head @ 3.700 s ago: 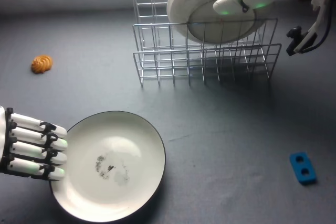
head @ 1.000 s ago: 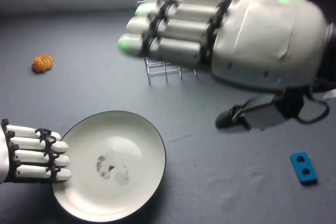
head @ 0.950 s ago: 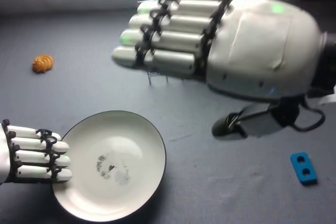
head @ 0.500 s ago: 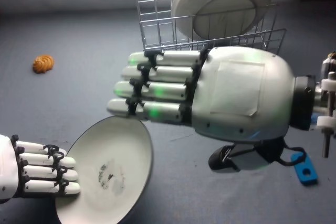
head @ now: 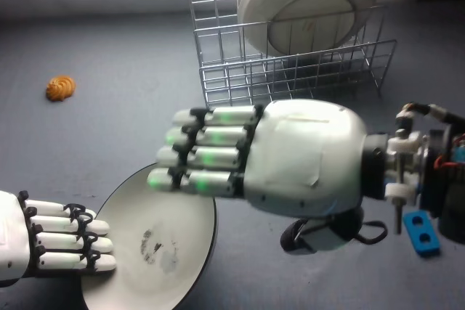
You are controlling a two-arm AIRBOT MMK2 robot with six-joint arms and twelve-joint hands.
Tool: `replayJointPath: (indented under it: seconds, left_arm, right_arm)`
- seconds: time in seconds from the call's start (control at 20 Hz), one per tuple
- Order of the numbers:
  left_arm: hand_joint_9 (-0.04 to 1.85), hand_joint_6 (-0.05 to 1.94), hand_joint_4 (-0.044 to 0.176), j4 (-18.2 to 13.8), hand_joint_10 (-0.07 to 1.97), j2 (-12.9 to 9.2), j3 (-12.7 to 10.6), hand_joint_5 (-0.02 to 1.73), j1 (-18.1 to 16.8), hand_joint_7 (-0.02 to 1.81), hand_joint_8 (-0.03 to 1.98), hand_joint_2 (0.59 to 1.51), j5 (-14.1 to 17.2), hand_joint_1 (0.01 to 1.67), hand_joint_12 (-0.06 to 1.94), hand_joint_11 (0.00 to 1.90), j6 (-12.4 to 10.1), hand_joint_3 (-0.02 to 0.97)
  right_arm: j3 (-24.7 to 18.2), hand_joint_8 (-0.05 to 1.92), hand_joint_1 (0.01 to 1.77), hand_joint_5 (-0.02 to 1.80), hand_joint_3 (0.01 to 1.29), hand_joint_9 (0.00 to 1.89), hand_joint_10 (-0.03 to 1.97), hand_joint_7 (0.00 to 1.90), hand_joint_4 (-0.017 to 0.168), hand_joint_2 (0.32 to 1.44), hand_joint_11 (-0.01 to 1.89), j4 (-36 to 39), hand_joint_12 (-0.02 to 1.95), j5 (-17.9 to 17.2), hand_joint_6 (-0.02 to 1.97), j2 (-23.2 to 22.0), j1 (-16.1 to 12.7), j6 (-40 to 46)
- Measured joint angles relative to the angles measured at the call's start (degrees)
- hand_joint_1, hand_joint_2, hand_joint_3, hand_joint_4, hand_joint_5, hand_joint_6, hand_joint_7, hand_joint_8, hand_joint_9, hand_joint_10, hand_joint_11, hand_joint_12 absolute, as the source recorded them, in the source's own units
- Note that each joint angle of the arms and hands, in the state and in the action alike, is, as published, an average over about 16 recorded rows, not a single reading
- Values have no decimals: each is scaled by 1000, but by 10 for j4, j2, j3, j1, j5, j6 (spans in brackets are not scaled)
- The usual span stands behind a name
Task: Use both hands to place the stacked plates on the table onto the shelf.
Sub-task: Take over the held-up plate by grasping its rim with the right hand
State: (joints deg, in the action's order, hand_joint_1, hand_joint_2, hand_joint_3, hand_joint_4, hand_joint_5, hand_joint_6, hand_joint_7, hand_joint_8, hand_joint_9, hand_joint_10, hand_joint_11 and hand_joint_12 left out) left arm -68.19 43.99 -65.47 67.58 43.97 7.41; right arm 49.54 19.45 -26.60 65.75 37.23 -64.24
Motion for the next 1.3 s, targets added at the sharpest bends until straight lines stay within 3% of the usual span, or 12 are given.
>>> replayJointPath:
  seconds: [0.75, 1.05, 1.3]
  left_arm:
    - [-26, -13, -4, 16, -51, -4, 11, 12, 8, -7, -6, 1138, -15, 20, 38, 30, -1, 18]
    - [-26, -13, -4, 18, -52, -5, 13, 14, 9, -6, -6, 1136, -18, 20, 39, 30, -1, 18]
    - [-26, -14, -4, 20, -52, -6, 14, 19, 9, -3, -5, 1138, -19, 20, 39, 30, -1, 18]
  right_arm:
    - [83, 16, 1133, 21, 15, 24, 21, 23, 4, 840, 19, -19, 28, -2, 13, 121, 25, -38]
    - [114, 16, 1155, 109, 16, 90, 21, 101, 4, 890, 21, -39, 314, -11, 13, 155, 26, -40]
    - [128, 15, 1159, 293, 16, 283, 27, 296, 4, 946, 96, -51, 641, -18, 13, 173, 25, -41]
